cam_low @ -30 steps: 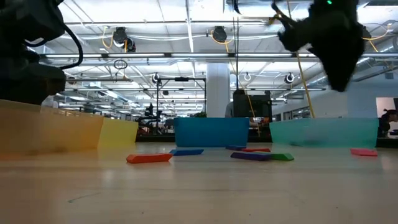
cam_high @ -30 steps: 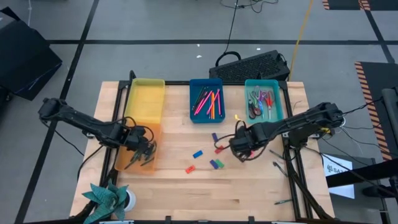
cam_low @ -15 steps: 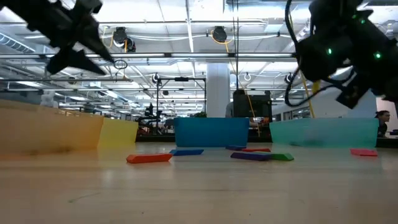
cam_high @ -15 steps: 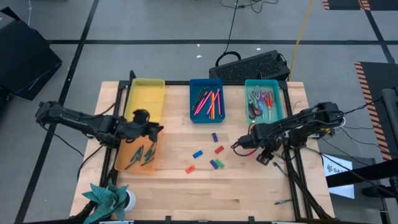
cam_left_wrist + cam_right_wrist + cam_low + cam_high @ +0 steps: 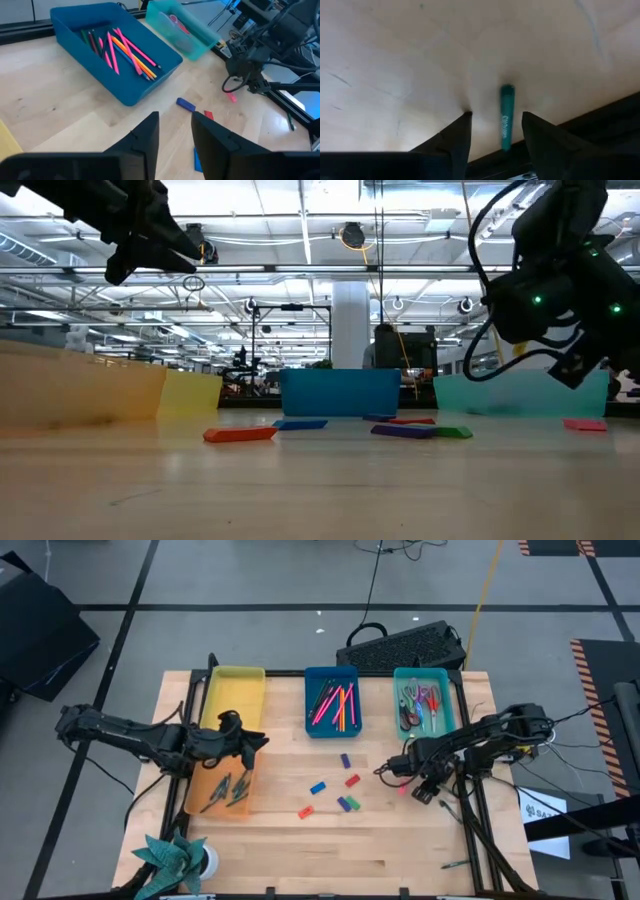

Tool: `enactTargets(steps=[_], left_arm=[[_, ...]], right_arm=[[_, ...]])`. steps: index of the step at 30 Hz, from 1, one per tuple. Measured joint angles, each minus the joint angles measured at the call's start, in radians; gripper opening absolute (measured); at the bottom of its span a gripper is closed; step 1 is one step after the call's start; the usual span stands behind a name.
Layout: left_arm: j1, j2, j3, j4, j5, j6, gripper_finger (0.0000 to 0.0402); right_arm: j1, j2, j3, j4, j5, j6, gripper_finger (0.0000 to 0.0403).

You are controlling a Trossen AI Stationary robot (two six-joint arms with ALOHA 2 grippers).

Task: Sort crayons/erasers/pens/pencils in bins
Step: Put the top green crayon into the orange bin

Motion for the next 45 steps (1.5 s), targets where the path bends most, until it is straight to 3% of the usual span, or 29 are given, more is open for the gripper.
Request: enactTargets(steps=[13, 19, 23, 28, 32, 34, 36, 42, 45], left_arm=[[-0.011, -0.051, 0.0, 0.008, -0.005, 0.051, 0.0106], [-0.041, -0.181, 0.052, 0.004, -0.02, 0.243, 0.0109], [-0.04, -0.238, 0.093, 0.002, -0.047, 0.338, 0.014], [-0.04, -0.268, 0.108, 0.002, -0.091, 0.383, 0.0211], [-0.04, -0.27, 0.108, 0.0, -0.09, 0.412, 0.0259], [-0.04, -0.264, 0.108, 0.001, -0.09, 0.426, 0.0275], [-0.04, -0.253, 0.108, 0.001, -0.085, 0.432, 0.0285], [-0.04, -0.202, 0.108, 0.013, -0.079, 0.431, 0.0288], [-0.04, -0.162, 0.108, 0.047, -0.024, 0.426, 0.0278]], right_arm=[[0.003, -0.002, -0.089, 0.086, -0.053, -0.01, 0.0069], [0.022, -0.001, -0.089, 0.084, -0.019, -0.014, 0.0037], [0.028, -0.001, -0.089, 0.082, 0.008, -0.055, 0.0019], [0.028, -0.001, -0.078, 0.066, 0.04, -0.095, 0.0016], [0.028, -0.019, -0.005, 0.013, 0.124, -0.131, 0.0016], [0.025, -0.038, 0.046, -0.015, 0.234, -0.143, 0.0016], [0.02, -0.069, 0.123, -0.036, 0.279, -0.137, 0.0016], [0.016, -0.155, 0.372, -0.031, 0.364, -0.099, 0.0016], [0.019, -0.205, 0.464, 0.109, 0.402, -0.11, 0.0016]])
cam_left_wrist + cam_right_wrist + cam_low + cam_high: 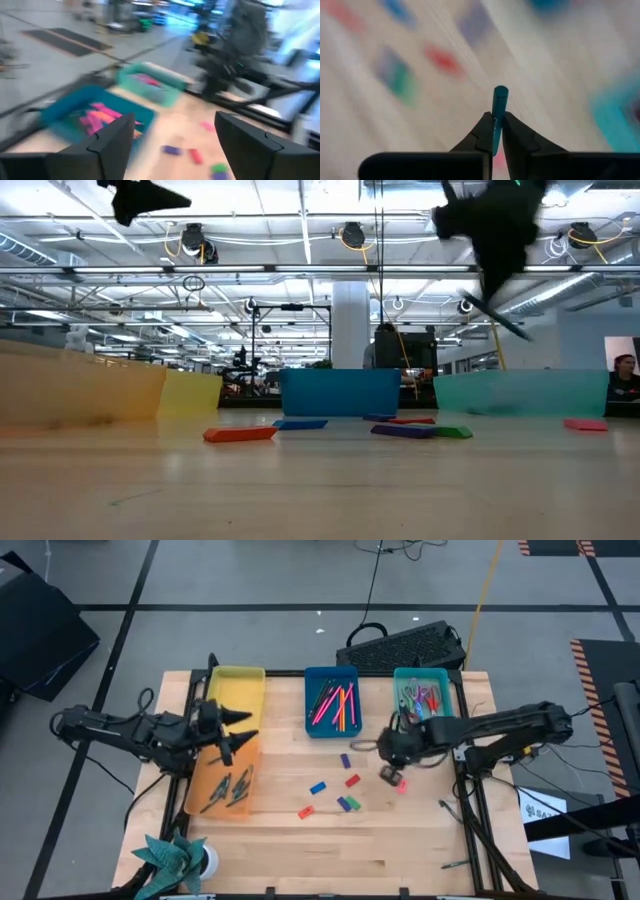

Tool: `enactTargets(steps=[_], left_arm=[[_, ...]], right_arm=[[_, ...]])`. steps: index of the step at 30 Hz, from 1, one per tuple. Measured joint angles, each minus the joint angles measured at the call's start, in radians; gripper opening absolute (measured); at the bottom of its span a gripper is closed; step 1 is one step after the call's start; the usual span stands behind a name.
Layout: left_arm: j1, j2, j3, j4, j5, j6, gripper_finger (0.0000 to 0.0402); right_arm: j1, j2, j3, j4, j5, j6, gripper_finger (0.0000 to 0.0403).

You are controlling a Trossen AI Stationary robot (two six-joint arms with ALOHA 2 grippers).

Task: Sort crayons/erasers/pens/pencils in bins
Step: Put the top green crayon into the orange bin

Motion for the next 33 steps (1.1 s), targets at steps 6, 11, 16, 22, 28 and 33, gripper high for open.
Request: enactTargets(steps=[6, 11, 16, 22, 28, 33], left_arm=[[-0.003, 0.125, 0.0, 0.229, 0.207, 0.034, 0.0247], [-0.004, 0.254, 0.0, 0.415, 0.221, 0.07, 0.0236], [0.01, 0.369, -0.001, 0.561, 0.324, 0.044, 0.0241], [0.046, 0.461, -0.001, 0.591, 0.387, -0.022, 0.0241], [0.083, 0.543, -0.001, 0.675, 0.508, -0.126, 0.0241], [0.098, 0.607, 0.0, 0.746, 0.519, -0.155, 0.0241]], right_arm=[[-0.002, -0.077, -0.001, 0.692, 0.006, -0.097, 0.0016], [0.0, -0.049, -0.036, 1.115, -0.05, -0.167, 0.0016], [0.006, 0.017, -0.042, 1.306, -0.068, -0.203, 0.0016], [0.006, 0.069, -0.042, 1.35, -0.131, -0.16, 0.0016], [-0.001, 0.104, -0.042, 1.358, -0.107, -0.167, 0.0016], [-0.023, 0.142, -0.041, 1.351, -0.104, -0.161, 0.0016]])
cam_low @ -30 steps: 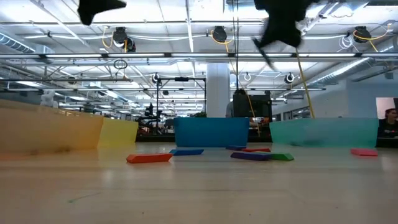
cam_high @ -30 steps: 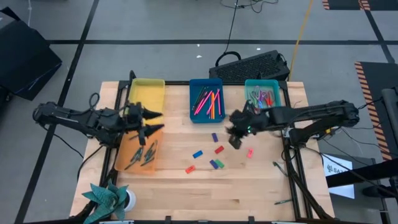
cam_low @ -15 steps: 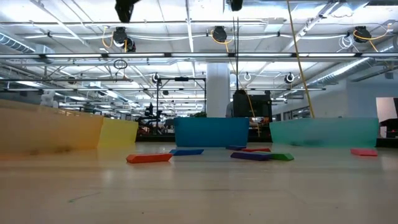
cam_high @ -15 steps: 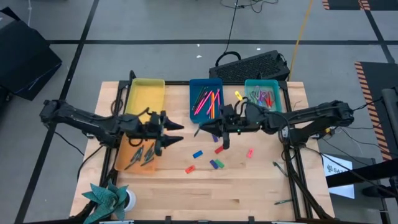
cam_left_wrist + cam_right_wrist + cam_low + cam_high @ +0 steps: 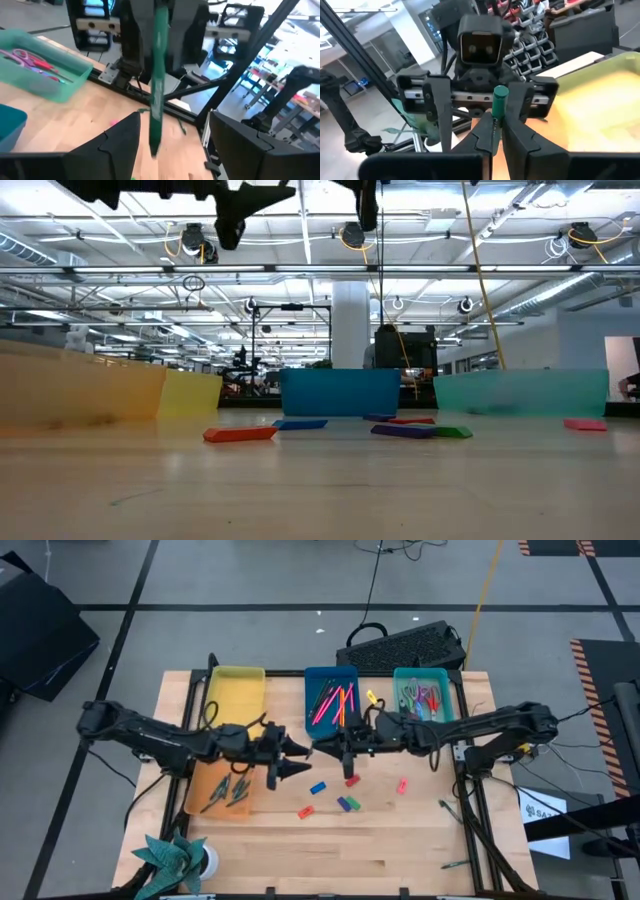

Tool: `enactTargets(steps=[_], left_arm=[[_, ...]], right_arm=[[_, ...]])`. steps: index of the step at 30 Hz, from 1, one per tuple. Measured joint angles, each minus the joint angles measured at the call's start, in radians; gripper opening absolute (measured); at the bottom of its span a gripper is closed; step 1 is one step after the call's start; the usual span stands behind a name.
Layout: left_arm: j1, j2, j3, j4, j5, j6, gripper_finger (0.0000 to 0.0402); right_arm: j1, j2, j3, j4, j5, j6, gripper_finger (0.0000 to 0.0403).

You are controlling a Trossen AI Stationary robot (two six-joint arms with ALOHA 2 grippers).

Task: Sort crayons/erasers/pens/pencils in bins
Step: Put the top green crayon into the orange bin

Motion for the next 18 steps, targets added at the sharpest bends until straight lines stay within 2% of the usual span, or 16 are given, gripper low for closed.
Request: enactTargets(steps=[3, 6, 9, 14, 15, 18], left_arm=[[0.003, 0.019, 0.0, 0.027, 0.004, -0.017, 0.0239], [0.002, 0.022, 0.0, 0.023, 0.009, -0.012, 0.0217], [0.003, 0.022, 0.0, 0.024, 0.033, 0.016, 0.0167], [0.004, 0.022, 0.0, 0.014, 0.031, 0.078, 0.0039], [0.004, 0.022, 0.0, 0.009, 0.029, 0.089, 0.0025], [0.003, 0.022, 0.0, -0.011, 0.012, 0.095, 0.0025]], right_arm=[[-0.003, 0.014, 0.0, 0.001, -0.001, 0.003, 0.0016], [-0.006, 0.019, 0.0, 0.002, -0.001, 0.003, 0.0016], [-0.007, 0.019, 0.0, 0.003, -0.003, 0.002, 0.0018], [-0.004, 0.018, 0.001, 0.005, -0.024, -0.007, 0.0025], [-0.004, 0.018, 0.001, 0.003, -0.028, -0.021, 0.0029], [-0.004, 0.018, 0.001, -0.01, -0.028, -0.038, 0.0051]])
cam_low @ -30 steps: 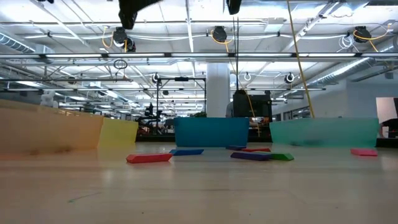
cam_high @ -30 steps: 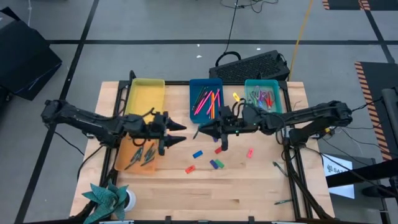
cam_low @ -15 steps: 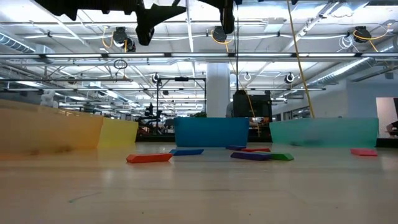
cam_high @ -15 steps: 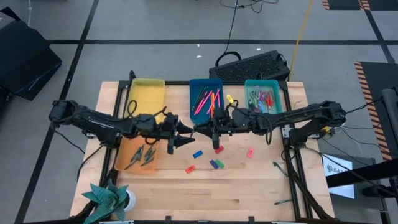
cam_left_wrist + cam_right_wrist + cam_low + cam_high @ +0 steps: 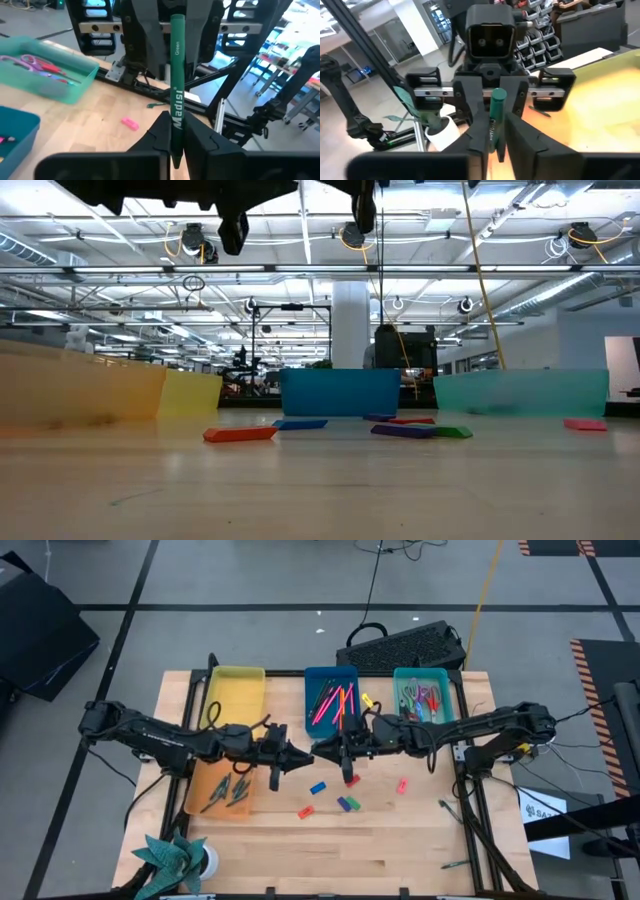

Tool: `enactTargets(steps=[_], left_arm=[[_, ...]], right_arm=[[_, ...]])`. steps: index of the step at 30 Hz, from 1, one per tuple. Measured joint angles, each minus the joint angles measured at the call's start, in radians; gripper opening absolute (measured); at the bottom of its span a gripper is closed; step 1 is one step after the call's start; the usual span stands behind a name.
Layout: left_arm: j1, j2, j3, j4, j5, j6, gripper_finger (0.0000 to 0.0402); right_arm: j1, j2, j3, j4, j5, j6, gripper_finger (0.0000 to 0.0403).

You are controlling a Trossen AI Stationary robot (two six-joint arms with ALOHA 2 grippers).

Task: Sort crayons/erasers/pens/pencils in bins
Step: Put the top green crayon into the orange bin

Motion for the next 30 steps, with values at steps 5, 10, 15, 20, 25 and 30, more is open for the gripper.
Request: enactTargets(steps=[5, 10, 15, 20, 25, 30], left_arm=[[-0.001, -0.029, 0.0, -0.084, -0.01, -0.005, 0.0024], [-0.025, -0.154, 0.0, -0.296, -0.036, -0.086, 0.0024], [-0.094, -0.351, 0.001, -0.747, -0.092, -0.233, 0.0024], [-0.139, -0.45, 0.0, -1.305, -0.1, -0.556, 0.0024], [-0.148, -0.43, -0.053, -1.529, -0.052, -0.835, 0.0024], [-0.147, -0.35, -0.124, -1.465, -0.053, -0.987, 0.0024]], right_arm=[[-0.001, -0.002, 0.0, -0.068, 0.006, -0.022, 0.0121], [0.02, -0.015, 0.032, -0.275, 0.006, -0.06, 0.0193], [0.088, -0.032, 0.136, -0.689, 0.062, -0.097, 0.0213], [0.126, -0.035, 0.146, -0.978, 0.114, -0.041, 0.0211], [0.126, -0.035, 0.083, -1.027, 0.107, 0.085, 0.0211], [0.137, -0.035, 0.06, -1.042, 0.108, 0.087, 0.021]])
